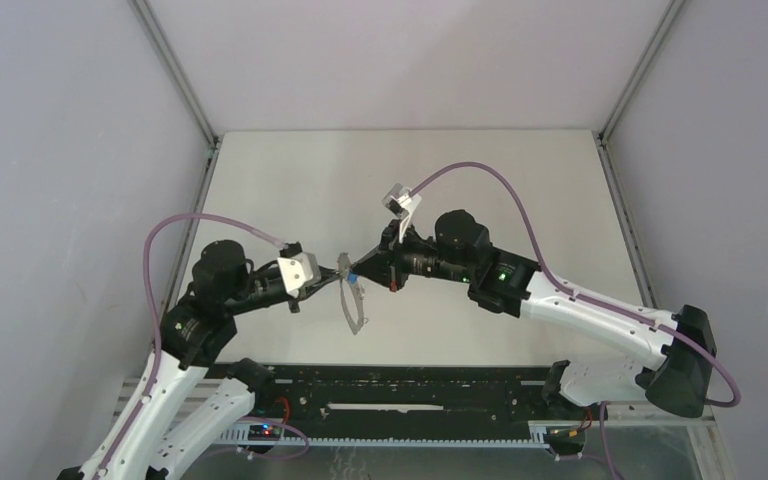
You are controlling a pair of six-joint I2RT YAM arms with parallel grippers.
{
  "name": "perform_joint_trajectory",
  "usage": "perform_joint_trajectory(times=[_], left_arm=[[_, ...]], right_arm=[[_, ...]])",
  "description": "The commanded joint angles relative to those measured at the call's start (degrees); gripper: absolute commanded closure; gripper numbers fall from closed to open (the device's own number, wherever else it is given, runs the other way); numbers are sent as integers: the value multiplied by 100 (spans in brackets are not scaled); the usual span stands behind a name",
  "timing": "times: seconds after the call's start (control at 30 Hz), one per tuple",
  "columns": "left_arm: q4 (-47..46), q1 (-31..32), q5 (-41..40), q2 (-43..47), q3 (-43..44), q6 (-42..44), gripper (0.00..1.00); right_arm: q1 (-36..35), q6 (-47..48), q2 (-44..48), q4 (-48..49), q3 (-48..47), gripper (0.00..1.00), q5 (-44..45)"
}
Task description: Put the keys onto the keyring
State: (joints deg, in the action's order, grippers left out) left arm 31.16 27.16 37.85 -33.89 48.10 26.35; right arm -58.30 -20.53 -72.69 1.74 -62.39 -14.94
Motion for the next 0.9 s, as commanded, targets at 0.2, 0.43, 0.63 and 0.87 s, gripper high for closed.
perform_joint_trajectory(times=[0.2,0.43,0.63,0.87], left_arm=[[-411,26,-190,-96,-46,-411,100],[-426,26,-364,-91,-74,-372,100],[-404,26,-401,-88,-113,-343,100],[-392,26,-435,-112,-92,-332,100]], right_arm=[[-263,313,474,110,89,100,375],[-547,629,168,-128,-326,100,845],[-701,775,17,-141,-496,100,1025],[-793,902,-151,-309,-685,100,1089]])
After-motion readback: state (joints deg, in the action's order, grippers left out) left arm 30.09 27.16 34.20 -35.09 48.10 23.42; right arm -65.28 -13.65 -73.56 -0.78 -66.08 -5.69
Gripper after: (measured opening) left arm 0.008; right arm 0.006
